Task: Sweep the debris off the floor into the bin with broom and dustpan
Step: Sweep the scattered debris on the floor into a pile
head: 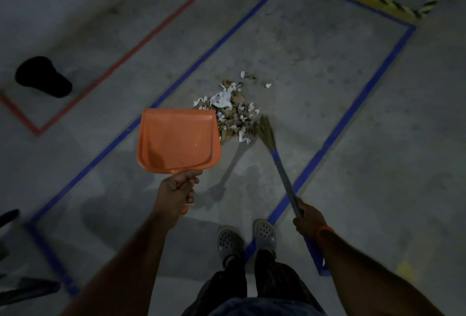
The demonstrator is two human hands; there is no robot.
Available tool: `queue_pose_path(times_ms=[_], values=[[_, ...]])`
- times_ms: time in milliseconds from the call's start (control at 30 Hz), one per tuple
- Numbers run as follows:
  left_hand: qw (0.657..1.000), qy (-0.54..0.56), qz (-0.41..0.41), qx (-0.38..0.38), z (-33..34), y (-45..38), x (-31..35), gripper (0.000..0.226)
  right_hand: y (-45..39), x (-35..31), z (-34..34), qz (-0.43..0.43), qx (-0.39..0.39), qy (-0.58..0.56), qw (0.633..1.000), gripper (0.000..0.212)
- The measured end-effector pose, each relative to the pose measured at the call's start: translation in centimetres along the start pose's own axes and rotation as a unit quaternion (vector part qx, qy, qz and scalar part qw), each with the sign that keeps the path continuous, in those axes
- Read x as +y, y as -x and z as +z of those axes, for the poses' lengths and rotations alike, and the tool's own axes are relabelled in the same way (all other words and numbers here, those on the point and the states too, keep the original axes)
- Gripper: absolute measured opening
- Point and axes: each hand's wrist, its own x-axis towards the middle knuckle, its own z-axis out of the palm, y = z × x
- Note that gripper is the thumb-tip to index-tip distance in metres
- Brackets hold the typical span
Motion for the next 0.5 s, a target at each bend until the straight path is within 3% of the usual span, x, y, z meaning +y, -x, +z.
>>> queue_pose_path(times_ms=[133, 267, 500], values=[[1.000, 0.008, -0.002, -0.005, -0.2, 0.2, -0.2, 0.031, 1.2, 0.4, 2.6, 0.040, -0.025, -0.011, 0.999, 0.077], [1.000, 0.000, -0.002, 0.001, -0.6, 0.2, -0.6, 0.031, 1.1, -0.8, 4.3, 0.017, -0.058, 0.000, 0.998, 0.075], [1.000, 0.021, 0.016, -0.010, -0.9, -0.9, -0.4, 0.032, 1.9, -1.8, 1.2, -0.032, -0.004, 0.015, 0.999, 0.077]])
